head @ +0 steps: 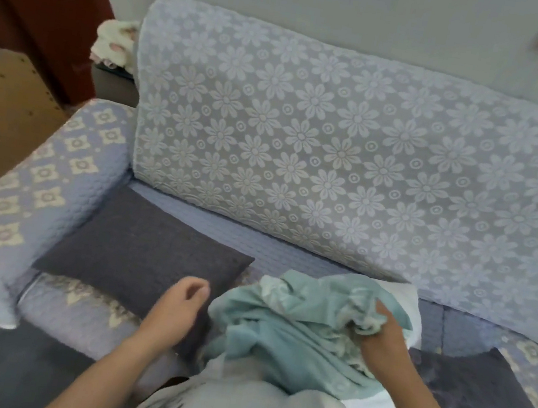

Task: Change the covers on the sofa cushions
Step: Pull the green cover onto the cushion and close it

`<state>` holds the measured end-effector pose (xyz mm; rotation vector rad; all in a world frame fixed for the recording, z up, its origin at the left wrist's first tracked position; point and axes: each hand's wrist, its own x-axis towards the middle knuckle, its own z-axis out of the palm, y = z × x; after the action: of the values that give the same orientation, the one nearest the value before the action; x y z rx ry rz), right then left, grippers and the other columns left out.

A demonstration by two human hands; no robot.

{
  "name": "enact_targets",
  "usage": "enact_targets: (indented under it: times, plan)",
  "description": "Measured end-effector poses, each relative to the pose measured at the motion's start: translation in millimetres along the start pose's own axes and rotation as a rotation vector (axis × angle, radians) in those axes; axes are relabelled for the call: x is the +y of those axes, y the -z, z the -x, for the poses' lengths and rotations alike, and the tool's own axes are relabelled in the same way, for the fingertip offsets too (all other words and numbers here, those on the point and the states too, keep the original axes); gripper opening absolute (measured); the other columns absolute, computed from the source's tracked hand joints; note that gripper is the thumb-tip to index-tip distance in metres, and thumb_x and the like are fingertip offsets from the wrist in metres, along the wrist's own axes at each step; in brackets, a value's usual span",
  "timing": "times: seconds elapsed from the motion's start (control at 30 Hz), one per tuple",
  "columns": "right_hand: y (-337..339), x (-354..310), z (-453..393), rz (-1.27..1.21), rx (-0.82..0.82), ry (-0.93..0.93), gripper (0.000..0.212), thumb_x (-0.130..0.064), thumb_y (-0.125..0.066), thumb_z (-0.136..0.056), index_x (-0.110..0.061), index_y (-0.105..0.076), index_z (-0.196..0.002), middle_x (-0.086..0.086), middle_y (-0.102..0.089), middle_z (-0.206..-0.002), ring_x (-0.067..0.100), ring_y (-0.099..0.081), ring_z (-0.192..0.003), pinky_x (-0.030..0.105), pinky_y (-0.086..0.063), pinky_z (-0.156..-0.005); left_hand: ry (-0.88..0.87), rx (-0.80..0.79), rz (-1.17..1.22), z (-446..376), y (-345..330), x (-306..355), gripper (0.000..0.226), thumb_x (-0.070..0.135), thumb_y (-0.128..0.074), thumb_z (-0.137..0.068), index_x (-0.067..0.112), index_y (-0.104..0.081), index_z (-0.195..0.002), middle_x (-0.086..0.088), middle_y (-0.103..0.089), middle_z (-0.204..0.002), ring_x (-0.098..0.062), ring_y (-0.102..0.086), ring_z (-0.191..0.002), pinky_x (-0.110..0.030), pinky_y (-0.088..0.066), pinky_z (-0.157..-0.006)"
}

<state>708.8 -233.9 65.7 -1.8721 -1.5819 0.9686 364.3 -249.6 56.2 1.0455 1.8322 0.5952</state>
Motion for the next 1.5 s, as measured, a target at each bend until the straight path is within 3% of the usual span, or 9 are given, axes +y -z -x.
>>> enact_targets:
  times: [0.2, 0.37, 0.5, 0.67, 0.77, 0.9, 1.17, 1.33, 1.5]
  plan:
    - [-1.5, -22.2, -6.8, 0.082, 0.119, -0.006, 0.019, -0.006, -0.066, -0.091, -0.018, -0.061, -0.078, -0.012, -0.057, -0.072, 0.012, -0.056, -0.07, 0.014, -0.038, -0.063, 0.281, -0.342, 0.303, 20.6, -18.2, -8.0, 0.023, 0.03, -0.061, -0.098, 0.01, -0.073, -0.096, -0.01, -0.067, -0.088, -0.021, -0.058, -0.075, -0.031, -0.043, -0.065]
    - [-8.3, -40.4, -14.2, 0.028, 0.228, 0.026, 0.022, -0.015, -0.058, -0.092, -0.009, -0.059, -0.071, 0.005, -0.06, -0.064, 0.022, -0.053, -0.063, 0.023, -0.039, -0.059, -0.039, -0.23, 0.187, 38.2, -37.8, 35.6, 0.034, 0.053, -0.042, -0.1, 0.042, -0.07, -0.114, 0.023, -0.069, -0.114, -0.003, -0.061, -0.113, -0.034, -0.047, -0.102]
    - [-2.7, -44.1, -15.2, 0.099, 0.222, 0.051, 0.032, -0.023, -0.054, -0.088, 0.005, -0.065, -0.075, 0.025, -0.066, -0.075, 0.037, -0.061, -0.072, 0.047, -0.048, -0.068, -0.098, -0.282, 0.567, 46.2, -37.3, 44.9, 0.053, 0.054, -0.032, -0.106, 0.024, -0.073, -0.12, 0.003, -0.075, -0.117, -0.014, -0.068, -0.113, -0.037, -0.051, -0.1]
    - [0.7, -49.2, -13.0, 0.101, 0.23, -0.011, 0.018, -0.001, -0.061, -0.092, 0.005, -0.065, -0.076, 0.022, -0.066, -0.075, 0.036, -0.061, -0.075, 0.042, -0.044, -0.067, -0.408, -0.076, 0.004, 23.9, -61.0, 43.7, 0.036, 0.052, -0.044, -0.1, 0.025, -0.068, -0.1, 0.009, -0.072, -0.097, -0.005, -0.066, -0.093, -0.04, -0.054, -0.086]
    - [8.6, -64.4, -24.9, 0.094, 0.277, -0.126, 0.024, -0.001, -0.058, -0.091, -0.004, -0.056, -0.067, 0.014, -0.061, -0.07, 0.036, -0.058, -0.075, 0.034, -0.034, -0.059, -0.388, 0.053, -0.137, 10.7, -58.7, 36.1, 0.042, 0.046, -0.037, -0.106, 0.017, -0.063, -0.09, 0.002, -0.066, -0.089, -0.016, -0.063, -0.082, -0.042, -0.052, -0.076]
    - [77.1, -74.3, -86.0, -0.073, 0.574, -0.334, 0.032, -0.02, -0.058, -0.09, 0.01, -0.067, -0.098, 0.03, -0.067, -0.103, 0.044, -0.064, -0.1, 0.046, -0.046, -0.082, -0.167, 0.246, -0.46, -9.8, -10.3, -31.4, 0.034, 0.03, -0.039, -0.107, 0.015, -0.058, -0.083, -0.01, -0.063, -0.09, -0.035, -0.063, -0.089, -0.042, -0.05, -0.075]
    - [74.1, -121.2, -121.9, -0.574, 0.531, -0.219, 0.005, -0.02, -0.069, -0.087, -0.015, -0.065, -0.088, 0.009, -0.068, -0.095, 0.031, -0.066, -0.093, 0.048, -0.056, -0.083, 0.165, -0.304, -0.55, -9.0, -4.1, -50.2, 0.023, 0.034, -0.051, -0.102, 0.022, -0.063, -0.086, 0.002, -0.067, -0.092, -0.018, -0.065, -0.087, -0.021, -0.041, -0.058]
    - [68.4, -137.8, -109.1, -0.66, 0.411, -0.091, 0.008, -0.018, -0.068, -0.091, -0.017, -0.07, -0.099, 0.006, -0.071, -0.098, 0.029, -0.069, -0.096, 0.042, -0.057, -0.082, 0.041, -0.142, -0.017, -43.7, -0.2, -63.9, 0.056, 0.054, -0.082, -0.073, 0.039, -0.061, -0.123, 0.022, -0.07, -0.114, 0.0, -0.066, -0.106, -0.034, -0.055, -0.094]
    - [82.9, -169.3, -99.2, -0.671, 0.386, 0.04, 0.006, -0.019, -0.07, -0.091, -0.024, -0.073, -0.092, 0.004, -0.075, -0.099, 0.026, -0.071, -0.096, 0.045, -0.058, -0.086, -0.135, 0.012, 0.313, -50.1, -2.9, 10.9, 0.021, 0.023, -0.057, -0.1, 0.03, -0.065, -0.118, 0.011, -0.073, -0.111, -0.009, -0.068, -0.104, -0.037, -0.055, -0.09]
